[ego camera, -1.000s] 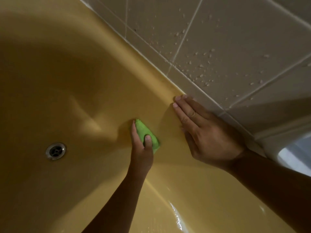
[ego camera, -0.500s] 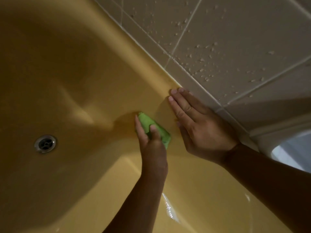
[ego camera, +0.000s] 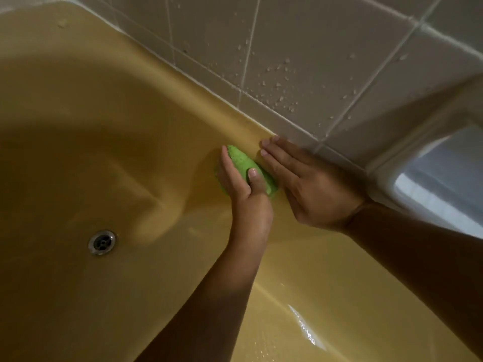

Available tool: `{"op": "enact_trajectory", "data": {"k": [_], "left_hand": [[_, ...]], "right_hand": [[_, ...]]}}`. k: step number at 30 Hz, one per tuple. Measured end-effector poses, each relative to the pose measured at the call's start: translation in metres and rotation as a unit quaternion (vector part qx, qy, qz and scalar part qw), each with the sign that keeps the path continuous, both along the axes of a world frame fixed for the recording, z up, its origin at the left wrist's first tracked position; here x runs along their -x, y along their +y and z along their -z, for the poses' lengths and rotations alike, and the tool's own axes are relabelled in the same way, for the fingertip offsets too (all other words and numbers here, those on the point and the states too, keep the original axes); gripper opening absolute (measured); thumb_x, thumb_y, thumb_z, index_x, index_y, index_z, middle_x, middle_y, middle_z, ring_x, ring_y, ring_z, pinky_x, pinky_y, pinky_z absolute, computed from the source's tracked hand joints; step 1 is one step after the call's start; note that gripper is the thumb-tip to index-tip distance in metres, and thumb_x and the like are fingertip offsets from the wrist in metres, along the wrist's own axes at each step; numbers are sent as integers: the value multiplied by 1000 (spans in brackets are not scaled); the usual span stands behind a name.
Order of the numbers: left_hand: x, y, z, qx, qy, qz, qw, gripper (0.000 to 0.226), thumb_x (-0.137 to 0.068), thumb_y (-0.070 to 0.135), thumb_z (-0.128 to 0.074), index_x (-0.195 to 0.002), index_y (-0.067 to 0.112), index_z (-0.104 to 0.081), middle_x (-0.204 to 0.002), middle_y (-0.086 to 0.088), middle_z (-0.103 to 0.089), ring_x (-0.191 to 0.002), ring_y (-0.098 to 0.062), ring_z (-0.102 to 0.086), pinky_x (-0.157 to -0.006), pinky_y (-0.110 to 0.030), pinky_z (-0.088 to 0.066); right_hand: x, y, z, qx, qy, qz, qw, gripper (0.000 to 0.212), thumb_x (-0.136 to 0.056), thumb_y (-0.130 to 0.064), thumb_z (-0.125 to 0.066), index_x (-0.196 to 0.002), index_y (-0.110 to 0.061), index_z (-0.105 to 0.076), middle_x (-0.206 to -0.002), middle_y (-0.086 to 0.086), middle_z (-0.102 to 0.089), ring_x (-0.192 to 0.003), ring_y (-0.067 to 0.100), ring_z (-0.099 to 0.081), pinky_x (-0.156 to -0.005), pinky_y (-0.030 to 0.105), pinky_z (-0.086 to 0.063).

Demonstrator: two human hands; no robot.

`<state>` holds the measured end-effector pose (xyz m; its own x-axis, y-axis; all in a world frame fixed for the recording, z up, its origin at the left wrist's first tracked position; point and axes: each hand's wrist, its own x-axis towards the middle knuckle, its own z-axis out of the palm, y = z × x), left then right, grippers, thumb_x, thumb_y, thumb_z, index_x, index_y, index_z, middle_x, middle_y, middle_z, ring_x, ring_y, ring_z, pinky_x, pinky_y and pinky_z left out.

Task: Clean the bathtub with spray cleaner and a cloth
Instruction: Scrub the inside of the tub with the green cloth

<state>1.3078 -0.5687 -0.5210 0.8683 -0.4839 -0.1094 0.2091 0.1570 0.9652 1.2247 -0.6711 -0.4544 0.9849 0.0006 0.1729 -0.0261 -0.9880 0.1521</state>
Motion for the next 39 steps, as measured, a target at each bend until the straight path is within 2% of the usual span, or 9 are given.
{"op": "enact_trajectory", "data": {"k": [4,9,12,16,21,26,29,34,39], "left_hand": [[7,-1,-22,59,85,-8,995,56,-111,22,-44,-154,55,-27,-162,14,-34,-136,-5,-49,-98,-23,-51],[24,-5,-1,52,18,-24,998,60,-110,24,-41,-153,61,-21,-169,10,-22,-147,-10,-38,-115,-36,-43],[31,-1,37,-12,50,-27,998,61,-111,22,-37,-153,61,-17,-169,7,-21,-146,-12,-38,-115,-33,-40],[33,9,96,-121,53,-7,991,62,-111,22,-36,-157,54,-9,-166,-6,-28,-143,-26,-43,-119,-48,-38],[39,23,153,-212,162,29,963,62,-112,27,-35,-164,33,-1,-160,-19,-36,-134,-33,-50,-104,-34,-40],[54,13,130,-141,276,-35,950,59,-113,25,-38,-163,41,-12,-160,-9,-40,-129,-26,-53,-107,-37,-41],[68,11,82,-68,239,-38,968,57,-110,28,-47,-157,51,-25,-157,2,-44,-130,-20,-56,-111,-45,-47],[82,9,3,73,135,-12,988,58,-102,13,-63,-152,38,-45,-147,11,-56,-124,0,-61,-94,-22,-53],[90,8,-7,83,80,10,993,63,-103,16,-63,-157,38,-39,-148,10,-57,-127,-4,-61,-99,-25,-54]], "right_hand": [[40,-2,0,12,-16,5,1000,65,-92,-1,-53,-154,7,-37,-163,23,-34,-154,40,-28,-125,51,-29],[50,-2,2,-1,-16,8,1000,63,-94,-1,-55,-153,7,-38,-163,24,-34,-154,41,-28,-124,53,-30],[50,-4,2,-3,-21,4,1000,65,-91,2,-59,-153,8,-38,-162,25,-35,-154,41,-29,-124,52,-29],[49,-4,1,-3,-20,5,1000,68,-91,1,-61,-154,7,-37,-163,24,-34,-155,38,-27,-127,48,-25],[49,-4,3,6,-23,3,1000,68,-90,1,-61,-154,7,-38,-162,24,-35,-154,38,-30,-125,50,-29],[49,-5,5,2,-36,3,999,65,-92,0,-61,-153,7,-40,-161,23,-37,-153,40,-32,-124,50,-30],[52,-4,4,5,-28,5,1000,64,-93,-3,-58,-153,7,-40,-162,23,-37,-152,41,-32,-125,49,-28],[101,-3,1,29,-29,11,999,63,-92,-2,-55,-153,7,-41,-161,24,-38,-152,41,-33,-126,49,-26],[134,-3,2,35,-15,32,999,64,-93,-2,-53,-154,6,-38,-162,25,-36,-152,42,-32,-122,55,-31]]}}
